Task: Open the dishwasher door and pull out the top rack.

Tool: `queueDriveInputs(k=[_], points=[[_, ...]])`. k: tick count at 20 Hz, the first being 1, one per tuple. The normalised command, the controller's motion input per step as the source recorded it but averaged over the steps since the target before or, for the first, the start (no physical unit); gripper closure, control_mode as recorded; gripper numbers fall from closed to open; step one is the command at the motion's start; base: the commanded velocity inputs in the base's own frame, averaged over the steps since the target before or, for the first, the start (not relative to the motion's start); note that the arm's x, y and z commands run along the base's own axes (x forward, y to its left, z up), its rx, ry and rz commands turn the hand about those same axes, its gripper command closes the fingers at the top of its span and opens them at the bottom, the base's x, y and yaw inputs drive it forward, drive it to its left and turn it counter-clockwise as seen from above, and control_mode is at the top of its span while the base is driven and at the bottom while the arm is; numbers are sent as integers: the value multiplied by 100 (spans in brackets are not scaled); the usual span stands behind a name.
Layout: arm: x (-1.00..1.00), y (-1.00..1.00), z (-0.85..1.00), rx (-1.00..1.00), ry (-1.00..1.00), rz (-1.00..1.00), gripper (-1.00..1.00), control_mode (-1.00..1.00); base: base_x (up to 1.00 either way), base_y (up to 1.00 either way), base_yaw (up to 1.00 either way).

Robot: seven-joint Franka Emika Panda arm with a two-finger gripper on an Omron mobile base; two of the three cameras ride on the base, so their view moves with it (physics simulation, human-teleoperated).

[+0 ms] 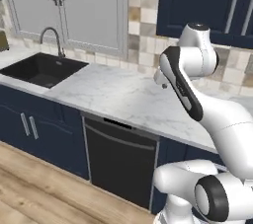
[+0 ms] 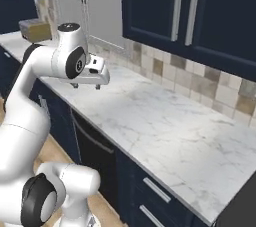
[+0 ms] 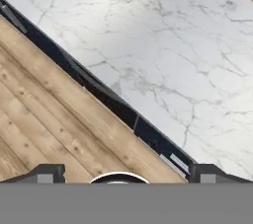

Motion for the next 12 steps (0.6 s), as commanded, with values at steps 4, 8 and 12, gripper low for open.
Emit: queueDriveInputs(k=[4,8,12], points=[[0,0,0,0,0,0,-100,100,-24,-3,37],[0,0,0,0,0,0,-100,100,-22,-7,36],[0,0,0,0,0,0,-100,100,-28,-20,34]])
